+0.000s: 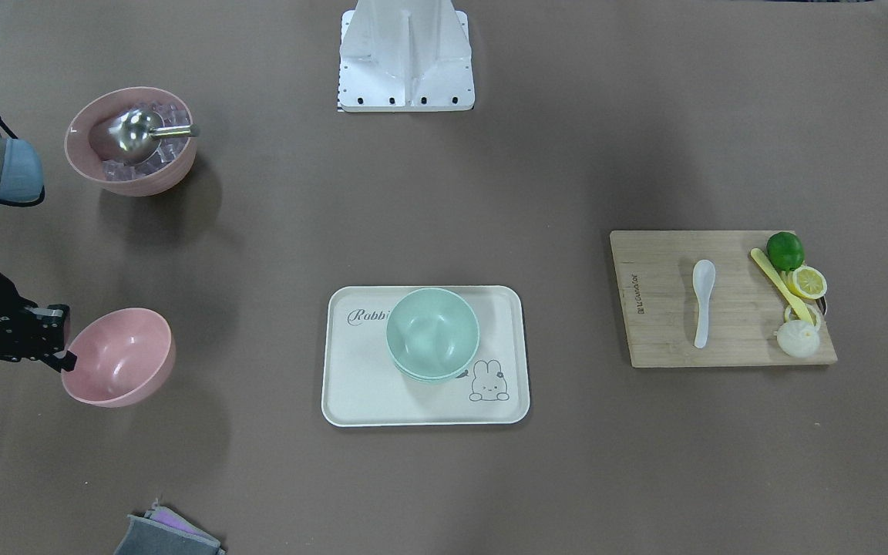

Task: Stack pink bowl on green and place spoon
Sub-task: 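Lift the pink bowl and carry it over the green bowl stack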

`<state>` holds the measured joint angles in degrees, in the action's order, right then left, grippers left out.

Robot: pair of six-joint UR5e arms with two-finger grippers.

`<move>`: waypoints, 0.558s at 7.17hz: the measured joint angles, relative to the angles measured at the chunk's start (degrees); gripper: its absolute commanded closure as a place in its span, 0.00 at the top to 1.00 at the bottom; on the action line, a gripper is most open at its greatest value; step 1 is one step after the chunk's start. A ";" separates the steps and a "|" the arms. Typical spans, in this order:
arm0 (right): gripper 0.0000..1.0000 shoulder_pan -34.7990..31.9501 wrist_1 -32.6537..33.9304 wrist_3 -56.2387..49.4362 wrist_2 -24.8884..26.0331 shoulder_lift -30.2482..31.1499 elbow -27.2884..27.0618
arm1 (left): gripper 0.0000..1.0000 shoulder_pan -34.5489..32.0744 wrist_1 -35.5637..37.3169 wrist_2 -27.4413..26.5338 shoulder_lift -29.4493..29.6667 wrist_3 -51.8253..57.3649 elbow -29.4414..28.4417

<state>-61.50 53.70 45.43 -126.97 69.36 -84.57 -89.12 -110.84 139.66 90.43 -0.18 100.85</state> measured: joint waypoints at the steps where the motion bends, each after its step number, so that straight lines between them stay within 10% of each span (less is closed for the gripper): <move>1: 0.00 1.70 1.22 3.08 0.47 -3.45 -0.02 | 0.98 0.00 0.01 0.00 0.05 0.00 -0.10; 4: 0.00 9.20 18.38 13.59 5.93 -17.02 -0.37 | 0.98 0.00 0.01 -0.02 -0.06 0.00 -0.28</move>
<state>-52.30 72.08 59.03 -121.04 52.34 -84.94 -89.12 -110.83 139.64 90.37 -0.18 100.57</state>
